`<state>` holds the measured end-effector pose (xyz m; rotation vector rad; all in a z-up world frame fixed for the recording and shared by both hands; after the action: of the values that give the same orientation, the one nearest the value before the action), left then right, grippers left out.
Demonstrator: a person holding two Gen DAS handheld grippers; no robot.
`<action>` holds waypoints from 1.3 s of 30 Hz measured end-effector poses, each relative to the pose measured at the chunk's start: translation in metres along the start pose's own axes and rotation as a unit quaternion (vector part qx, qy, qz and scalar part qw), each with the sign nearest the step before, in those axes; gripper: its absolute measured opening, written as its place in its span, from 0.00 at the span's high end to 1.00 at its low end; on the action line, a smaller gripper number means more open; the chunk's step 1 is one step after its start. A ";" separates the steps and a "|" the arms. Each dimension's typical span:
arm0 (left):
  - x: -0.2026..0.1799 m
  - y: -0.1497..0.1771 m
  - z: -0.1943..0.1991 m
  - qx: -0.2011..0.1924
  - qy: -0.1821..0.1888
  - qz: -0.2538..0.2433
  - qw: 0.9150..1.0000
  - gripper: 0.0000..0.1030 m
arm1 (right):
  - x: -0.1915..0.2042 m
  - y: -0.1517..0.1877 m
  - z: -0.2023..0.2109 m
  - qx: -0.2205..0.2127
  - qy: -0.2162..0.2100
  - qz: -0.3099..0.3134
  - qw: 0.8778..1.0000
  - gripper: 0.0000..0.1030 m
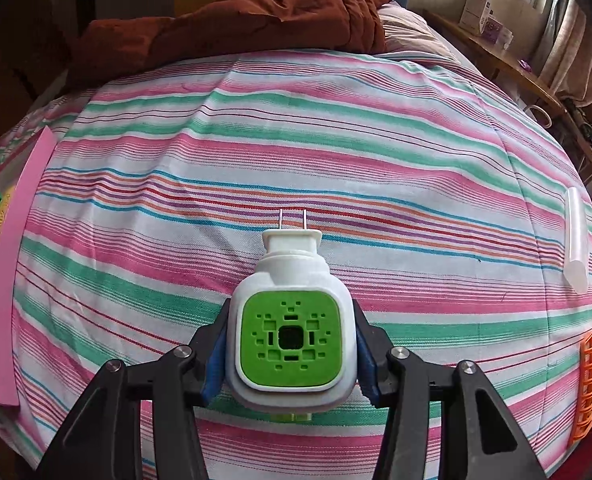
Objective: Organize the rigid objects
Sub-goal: 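Move the left gripper back from the tray, then carry the white plug device into the tray and open the right gripper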
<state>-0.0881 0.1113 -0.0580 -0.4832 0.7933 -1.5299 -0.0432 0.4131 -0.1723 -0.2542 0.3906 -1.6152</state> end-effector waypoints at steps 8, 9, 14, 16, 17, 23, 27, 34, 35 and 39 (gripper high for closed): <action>0.009 0.000 0.010 -0.007 0.001 0.010 1.000 0.55 | 0.007 0.002 0.002 -0.004 0.012 0.022 1.000 0.49; 0.011 0.000 0.011 -0.007 -0.001 0.011 1.000 0.55 | 0.007 0.003 0.002 -0.004 0.013 0.024 1.000 0.49; 0.024 0.000 0.015 -0.009 -0.011 0.019 1.000 0.55 | 0.008 0.004 0.002 0.002 0.013 0.028 1.000 0.49; 0.029 0.002 0.016 -0.009 -0.014 0.022 1.000 0.55 | 0.010 0.006 0.003 0.006 0.014 0.029 0.999 0.49; 0.032 0.002 0.016 -0.009 -0.015 0.024 1.000 0.55 | 0.010 0.007 0.004 0.008 0.015 0.028 0.999 0.49; 0.047 0.006 0.017 -0.009 -0.027 0.035 0.999 0.55 | 0.023 0.017 0.012 0.015 0.012 0.019 1.000 0.49; 0.058 0.008 0.017 -0.007 -0.033 0.044 0.998 0.55 | 0.041 0.021 0.017 0.014 -0.030 0.006 0.999 0.49; 0.078 0.013 0.016 -0.004 -0.045 0.061 0.997 0.55 | 0.099 0.019 0.038 -0.026 -0.082 0.031 0.996 0.49; 0.081 0.014 0.016 -0.002 -0.046 0.065 0.997 0.55 | 0.107 0.017 0.042 -0.033 -0.083 0.040 0.995 0.49; 0.091 0.016 0.015 -0.002 -0.054 0.070 0.996 0.55 | 0.127 0.012 0.053 -0.056 -0.094 0.051 0.993 0.49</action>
<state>-0.0777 0.0191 -0.0735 -0.4974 0.7318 -1.3613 -0.0222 0.2807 -0.1381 -0.4612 0.3443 -1.4571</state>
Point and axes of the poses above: each gripper's, at about its wrist camera, not at the fingertips, and z roughly against the way its jaws point, x to its left, y to its underside, the point moved 9 cm from there along -z, roughly the way its jaws point, and after that the axes turned 7 degrees about z, right-handed, at the moved point
